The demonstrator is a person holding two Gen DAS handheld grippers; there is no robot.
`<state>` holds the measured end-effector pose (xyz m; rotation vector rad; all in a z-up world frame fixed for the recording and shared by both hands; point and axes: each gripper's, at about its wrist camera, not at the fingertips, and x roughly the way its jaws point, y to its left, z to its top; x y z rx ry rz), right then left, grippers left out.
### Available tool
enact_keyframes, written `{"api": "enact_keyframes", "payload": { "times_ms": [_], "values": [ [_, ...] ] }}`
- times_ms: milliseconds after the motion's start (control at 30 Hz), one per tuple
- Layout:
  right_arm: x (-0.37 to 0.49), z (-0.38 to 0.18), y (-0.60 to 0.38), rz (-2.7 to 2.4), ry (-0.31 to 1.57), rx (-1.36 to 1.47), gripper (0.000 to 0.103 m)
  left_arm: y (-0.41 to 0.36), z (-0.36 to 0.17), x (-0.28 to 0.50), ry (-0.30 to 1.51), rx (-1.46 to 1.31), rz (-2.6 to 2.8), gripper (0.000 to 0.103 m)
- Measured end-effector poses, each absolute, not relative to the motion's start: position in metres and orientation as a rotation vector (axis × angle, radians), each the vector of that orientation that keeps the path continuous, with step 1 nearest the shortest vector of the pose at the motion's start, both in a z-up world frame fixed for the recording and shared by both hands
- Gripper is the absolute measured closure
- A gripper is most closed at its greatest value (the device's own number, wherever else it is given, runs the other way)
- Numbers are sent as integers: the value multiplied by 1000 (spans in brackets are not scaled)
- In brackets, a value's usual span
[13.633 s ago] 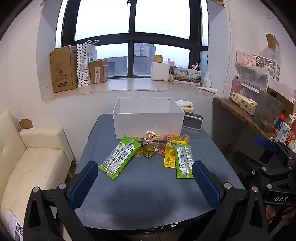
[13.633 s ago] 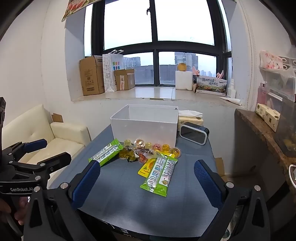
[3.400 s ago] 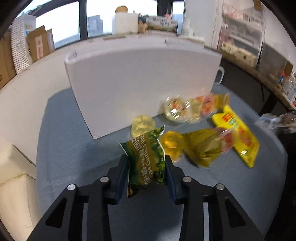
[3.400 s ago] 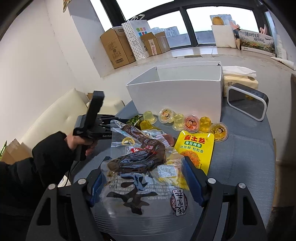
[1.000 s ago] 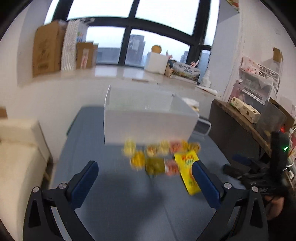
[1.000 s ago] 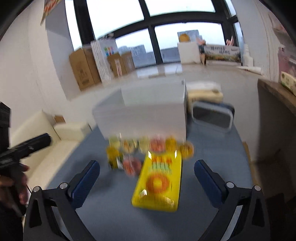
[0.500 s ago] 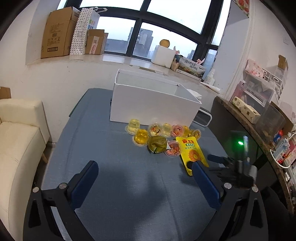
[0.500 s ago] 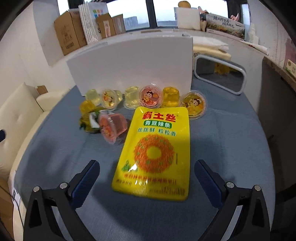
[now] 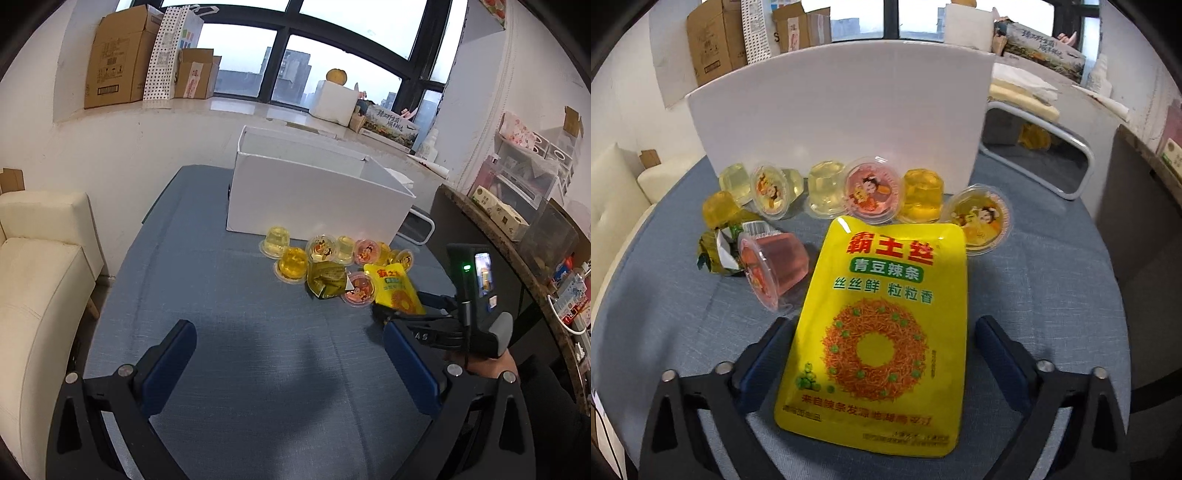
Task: Organize snacks
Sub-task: 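Grasp the yellow snack bag with the right tool while the left tool grasps the olive-green bag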
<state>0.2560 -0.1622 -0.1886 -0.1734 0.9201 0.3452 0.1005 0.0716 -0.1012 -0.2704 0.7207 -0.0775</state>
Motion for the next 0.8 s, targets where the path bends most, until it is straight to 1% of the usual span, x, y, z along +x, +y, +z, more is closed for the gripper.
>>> {"api": "enact_keyframes", "payload": {
  "times_ms": [67, 100, 133, 267, 300, 333, 600, 800],
  "values": [
    [255, -187, -169, 347, 909, -154, 23, 68, -104, 105, 732, -257, -82, 0],
    [254, -185, -172, 348, 902, -148, 35, 66, -106, 108, 736, -251, -87, 0],
    [251, -184, -175, 346, 894, -147, 39, 64, -107, 111, 742, -246, -92, 0],
    [246, -182, -186, 368, 895, -124, 44, 50, -113, 127, 767, -227, -131, 0],
    [243, -180, -189, 376, 896, -112, 49, 45, -113, 131, 770, -225, -144, 0],
    [239, -178, -193, 389, 892, -87, 51, 40, -114, 136, 775, -219, -163, 0],
    [211, -148, -228, 451, 817, 16, 54, 5, -126, 171, 795, -149, -229, 0],
    [191, -137, -235, 447, 795, 21, 54, 14, -142, 207, 824, -154, -128, 0]
  ]
}}
